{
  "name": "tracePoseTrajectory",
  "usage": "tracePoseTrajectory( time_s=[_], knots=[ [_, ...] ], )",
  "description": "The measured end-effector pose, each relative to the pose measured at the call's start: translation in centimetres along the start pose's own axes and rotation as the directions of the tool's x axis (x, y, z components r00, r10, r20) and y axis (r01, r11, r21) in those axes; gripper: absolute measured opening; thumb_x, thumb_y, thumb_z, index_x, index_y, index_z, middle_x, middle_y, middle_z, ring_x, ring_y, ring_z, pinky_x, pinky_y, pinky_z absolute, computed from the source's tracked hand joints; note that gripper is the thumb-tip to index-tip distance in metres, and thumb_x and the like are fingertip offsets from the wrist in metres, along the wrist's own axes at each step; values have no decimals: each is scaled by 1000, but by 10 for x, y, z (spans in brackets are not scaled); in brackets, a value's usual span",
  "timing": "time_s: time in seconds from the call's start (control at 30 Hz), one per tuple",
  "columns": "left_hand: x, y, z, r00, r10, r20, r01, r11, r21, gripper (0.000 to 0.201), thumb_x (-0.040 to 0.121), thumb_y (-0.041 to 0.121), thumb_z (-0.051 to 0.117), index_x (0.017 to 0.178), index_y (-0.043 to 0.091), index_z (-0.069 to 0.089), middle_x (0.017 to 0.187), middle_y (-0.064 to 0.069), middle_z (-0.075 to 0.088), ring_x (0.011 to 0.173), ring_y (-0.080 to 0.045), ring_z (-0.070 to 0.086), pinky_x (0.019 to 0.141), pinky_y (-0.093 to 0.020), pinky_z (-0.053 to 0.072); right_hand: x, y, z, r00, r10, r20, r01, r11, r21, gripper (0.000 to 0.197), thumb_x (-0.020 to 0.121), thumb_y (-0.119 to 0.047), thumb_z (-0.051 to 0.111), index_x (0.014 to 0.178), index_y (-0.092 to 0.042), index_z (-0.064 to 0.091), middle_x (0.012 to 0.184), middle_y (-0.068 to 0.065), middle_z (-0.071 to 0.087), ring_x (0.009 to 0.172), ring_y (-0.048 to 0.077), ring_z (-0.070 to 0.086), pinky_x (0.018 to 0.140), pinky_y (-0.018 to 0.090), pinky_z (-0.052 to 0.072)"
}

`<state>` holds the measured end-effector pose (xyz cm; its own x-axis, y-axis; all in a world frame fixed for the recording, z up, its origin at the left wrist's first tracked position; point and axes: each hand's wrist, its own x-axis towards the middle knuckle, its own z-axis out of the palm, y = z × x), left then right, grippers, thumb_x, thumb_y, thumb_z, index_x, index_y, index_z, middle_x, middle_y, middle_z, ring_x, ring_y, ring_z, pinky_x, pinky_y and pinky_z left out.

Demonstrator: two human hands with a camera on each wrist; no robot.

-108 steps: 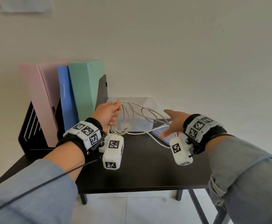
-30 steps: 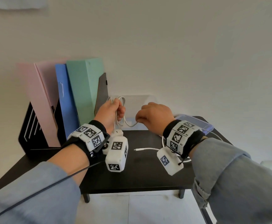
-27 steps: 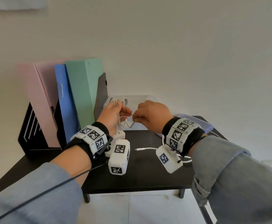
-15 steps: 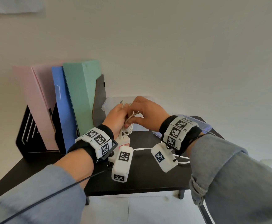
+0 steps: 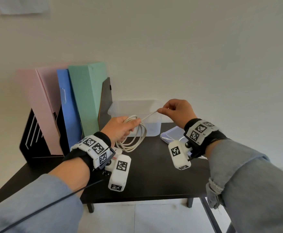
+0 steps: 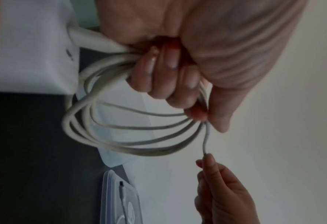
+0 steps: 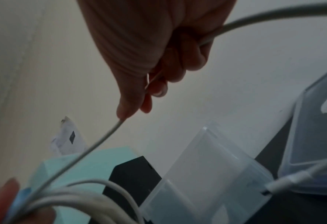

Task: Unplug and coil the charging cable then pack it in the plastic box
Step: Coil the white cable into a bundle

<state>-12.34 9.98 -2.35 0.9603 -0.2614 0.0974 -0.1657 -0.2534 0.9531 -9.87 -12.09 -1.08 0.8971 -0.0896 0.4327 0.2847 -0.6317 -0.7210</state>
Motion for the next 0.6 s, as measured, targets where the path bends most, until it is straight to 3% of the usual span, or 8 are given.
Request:
tracePoseTrajectory(
  time_s=[0.1,0.23,0.33,0.47,0.6],
  knots=[
    [1,-1,-1,1000,-28,-12,27,991,-132,33,85,34,62,61,19,45,42,9,29,34,-5,19,38,-20,15,-1,5,1,998,28,-62,-29,999,-17,23,80,-41,66,76,-19,64,63,-6,53,58,12,49,60,29,44],
    [3,-1,-4,999,-44,-31,29,929,-369,33,89,26,58,61,19,41,37,10,29,29,-4,20,34,-15,16,-2,14,5,997,37,-74,-37,999,9,20,89,-31,59,89,-13,68,62,-7,51,59,12,47,56,22,38],
    [6,0,-8,997,-59,-47,23,833,-553,44,91,29,52,51,22,35,34,9,26,26,-4,20,32,-13,16,-3,23,8,996,68,-62,-70,997,-30,25,93,-26,52,99,-8,69,65,-7,52,71,17,50,68,26,38],
    [8,0,-17,995,-69,-69,5,741,-672,45,91,34,51,54,21,29,32,9,24,25,-4,19,31,-14,15,-6,38,9,985,154,-74,-157,987,-45,28,94,-26,48,100,-8,69,79,3,59,80,21,52,72,27,37],
    [9,-3,-24,995,-75,-70,1,688,-726,51,92,38,51,46,23,34,32,8,24,25,-4,20,30,-13,18,-9,51,9,971,232,-56,-234,971,-38,30,95,-28,47,95,-8,69,74,5,58,78,24,54,73,29,42]
  ],
)
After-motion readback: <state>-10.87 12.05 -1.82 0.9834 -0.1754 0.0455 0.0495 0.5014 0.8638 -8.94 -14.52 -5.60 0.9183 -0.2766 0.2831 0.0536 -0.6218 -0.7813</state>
